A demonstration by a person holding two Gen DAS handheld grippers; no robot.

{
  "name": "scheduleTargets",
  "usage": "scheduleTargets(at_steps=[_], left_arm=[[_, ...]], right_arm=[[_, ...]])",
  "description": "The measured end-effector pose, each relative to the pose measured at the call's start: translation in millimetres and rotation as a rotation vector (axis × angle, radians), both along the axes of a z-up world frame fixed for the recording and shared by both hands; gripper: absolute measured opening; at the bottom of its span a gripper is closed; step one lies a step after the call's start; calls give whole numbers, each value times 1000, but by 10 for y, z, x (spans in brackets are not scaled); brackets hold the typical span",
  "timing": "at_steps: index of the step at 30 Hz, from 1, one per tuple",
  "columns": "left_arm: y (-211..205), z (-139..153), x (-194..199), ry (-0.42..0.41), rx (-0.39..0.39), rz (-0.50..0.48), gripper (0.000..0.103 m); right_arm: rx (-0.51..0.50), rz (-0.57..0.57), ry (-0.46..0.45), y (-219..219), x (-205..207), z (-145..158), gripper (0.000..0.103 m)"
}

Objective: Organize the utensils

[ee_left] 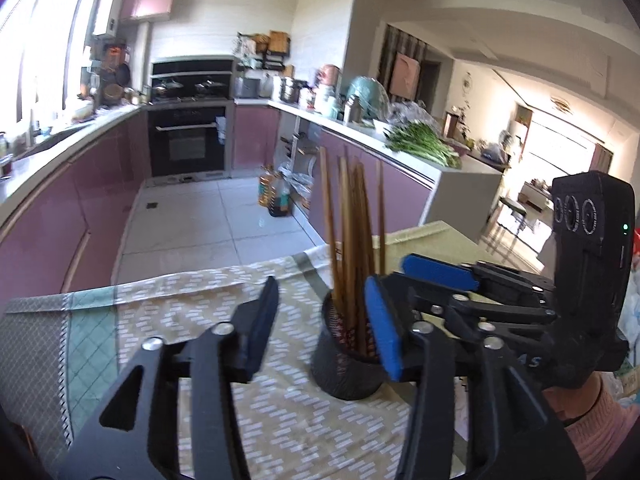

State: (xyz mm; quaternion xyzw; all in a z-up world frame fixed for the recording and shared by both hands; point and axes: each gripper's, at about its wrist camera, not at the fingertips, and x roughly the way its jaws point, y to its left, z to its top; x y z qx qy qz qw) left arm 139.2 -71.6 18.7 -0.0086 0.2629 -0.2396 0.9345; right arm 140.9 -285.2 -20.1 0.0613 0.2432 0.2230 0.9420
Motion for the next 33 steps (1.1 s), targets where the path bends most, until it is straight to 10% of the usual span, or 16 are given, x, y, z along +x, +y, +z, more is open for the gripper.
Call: scheduleTargets(at_steps=[4,9,33], left_arm=[[256,-26,-245,-77,10,118,87],[467,-67,-549,-170,48,228,97],[799,-192,-1302,-292,52,396,97]], right_arm=[[-22,-7,-44,71,-183,4,84],[-60,-23,-72,179,-360,-87,96],[-104,-135,-235,358,-904,-150,96]])
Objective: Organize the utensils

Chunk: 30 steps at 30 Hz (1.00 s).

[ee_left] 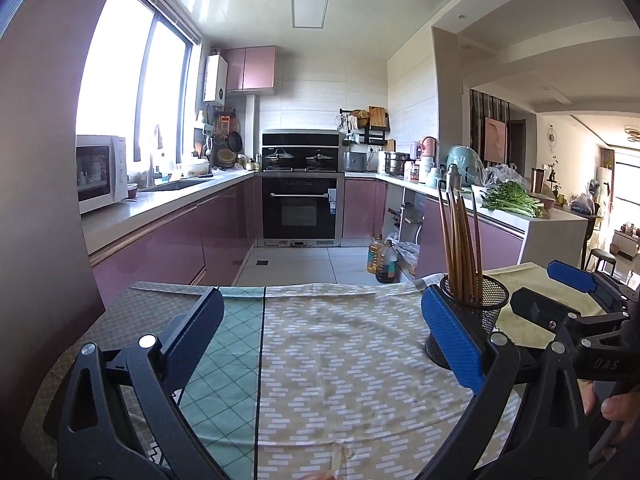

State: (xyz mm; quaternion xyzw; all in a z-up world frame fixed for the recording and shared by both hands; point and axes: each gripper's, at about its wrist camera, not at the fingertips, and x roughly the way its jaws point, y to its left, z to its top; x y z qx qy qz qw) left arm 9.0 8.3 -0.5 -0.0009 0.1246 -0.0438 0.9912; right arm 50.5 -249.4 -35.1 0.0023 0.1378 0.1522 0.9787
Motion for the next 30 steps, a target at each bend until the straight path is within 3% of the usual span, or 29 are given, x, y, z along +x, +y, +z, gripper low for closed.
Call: scheduleTargets(at_steps=[30], left_arm=[[-4,-32,-28,-12,11,25,97]], right_arm=[[10,-20,-26,45,-93,-22,96]])
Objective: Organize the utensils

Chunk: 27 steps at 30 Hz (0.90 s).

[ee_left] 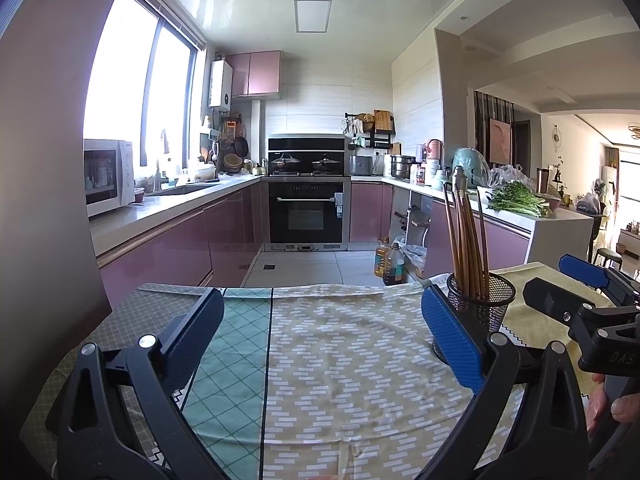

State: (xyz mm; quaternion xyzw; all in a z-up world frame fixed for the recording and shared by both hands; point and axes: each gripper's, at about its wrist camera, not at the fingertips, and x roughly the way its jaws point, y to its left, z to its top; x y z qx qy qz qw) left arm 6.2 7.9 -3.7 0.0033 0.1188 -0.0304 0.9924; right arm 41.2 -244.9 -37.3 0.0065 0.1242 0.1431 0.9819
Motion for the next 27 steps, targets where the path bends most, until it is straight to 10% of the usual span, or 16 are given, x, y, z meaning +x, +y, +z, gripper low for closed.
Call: scheduleTargets(at_steps=[27], left_arm=[[2,-11,-10,-2,1,-2,97]], right_arm=[[10,-7,-3,-15,9,14,96]])
